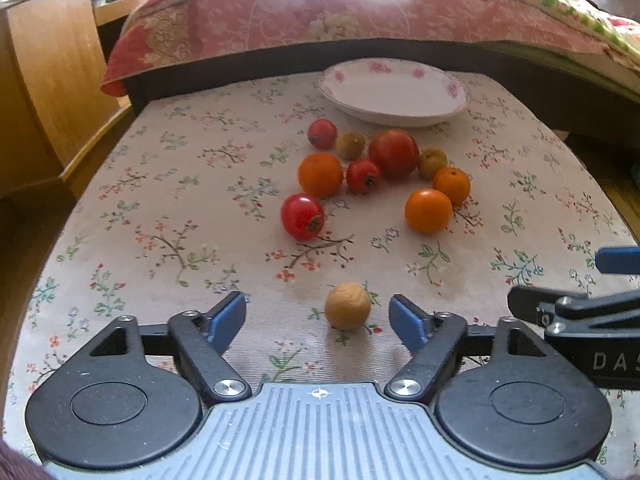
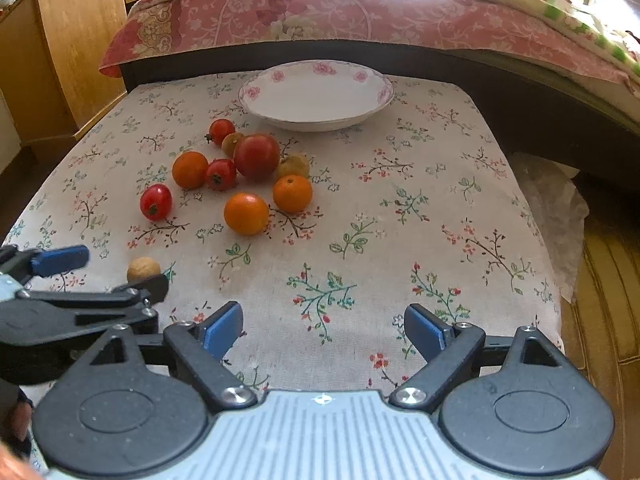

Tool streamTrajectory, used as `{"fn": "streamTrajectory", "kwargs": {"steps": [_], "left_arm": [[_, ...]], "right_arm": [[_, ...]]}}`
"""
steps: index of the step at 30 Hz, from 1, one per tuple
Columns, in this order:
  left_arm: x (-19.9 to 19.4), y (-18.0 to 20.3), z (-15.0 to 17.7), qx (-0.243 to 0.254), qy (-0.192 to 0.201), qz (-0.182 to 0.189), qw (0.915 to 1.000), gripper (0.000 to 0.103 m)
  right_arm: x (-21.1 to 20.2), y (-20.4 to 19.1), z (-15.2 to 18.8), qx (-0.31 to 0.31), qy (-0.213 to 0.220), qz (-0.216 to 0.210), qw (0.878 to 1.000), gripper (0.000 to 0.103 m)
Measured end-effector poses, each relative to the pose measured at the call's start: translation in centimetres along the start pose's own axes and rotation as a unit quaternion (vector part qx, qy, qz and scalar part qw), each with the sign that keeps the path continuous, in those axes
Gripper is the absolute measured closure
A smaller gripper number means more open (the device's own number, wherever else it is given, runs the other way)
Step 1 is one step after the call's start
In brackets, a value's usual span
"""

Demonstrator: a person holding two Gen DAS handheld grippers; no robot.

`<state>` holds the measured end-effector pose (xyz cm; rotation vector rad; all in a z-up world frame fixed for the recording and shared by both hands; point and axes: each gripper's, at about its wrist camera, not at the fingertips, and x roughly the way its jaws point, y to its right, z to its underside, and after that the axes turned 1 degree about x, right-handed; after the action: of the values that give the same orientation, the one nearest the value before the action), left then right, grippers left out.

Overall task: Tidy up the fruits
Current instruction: 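Close left gripper on the brown fruit while right gripper closes on the tangerine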

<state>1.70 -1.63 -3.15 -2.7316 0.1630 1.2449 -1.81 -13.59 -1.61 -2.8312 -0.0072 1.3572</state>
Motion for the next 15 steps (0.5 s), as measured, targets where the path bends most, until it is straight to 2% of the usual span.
{"fn": "streamTrajectory", "kwargs": {"steps": [6,12,15], "left_arm": [[0.6,0.0,0.0,-0.005,-0.008,0.016,0.9998,0.038],[0.6,0.3,-0.2,0.004,-0.003,0.031,0.9995,0.055],[0.6,0.5,-0.1,0.012,0.000,0.036,0.9993,0.060]], "right_arm": [[0.6,0.4,-0.3,0.004,-0.008,-0.003,1.000,0.014],[1.2,0.7,-0.9,0.001,-0.007,-0.017,1.000,0.028],[1.5,0.4,-1.4,-0.006,-0.003,-0.030,1.000,0.031]]}}
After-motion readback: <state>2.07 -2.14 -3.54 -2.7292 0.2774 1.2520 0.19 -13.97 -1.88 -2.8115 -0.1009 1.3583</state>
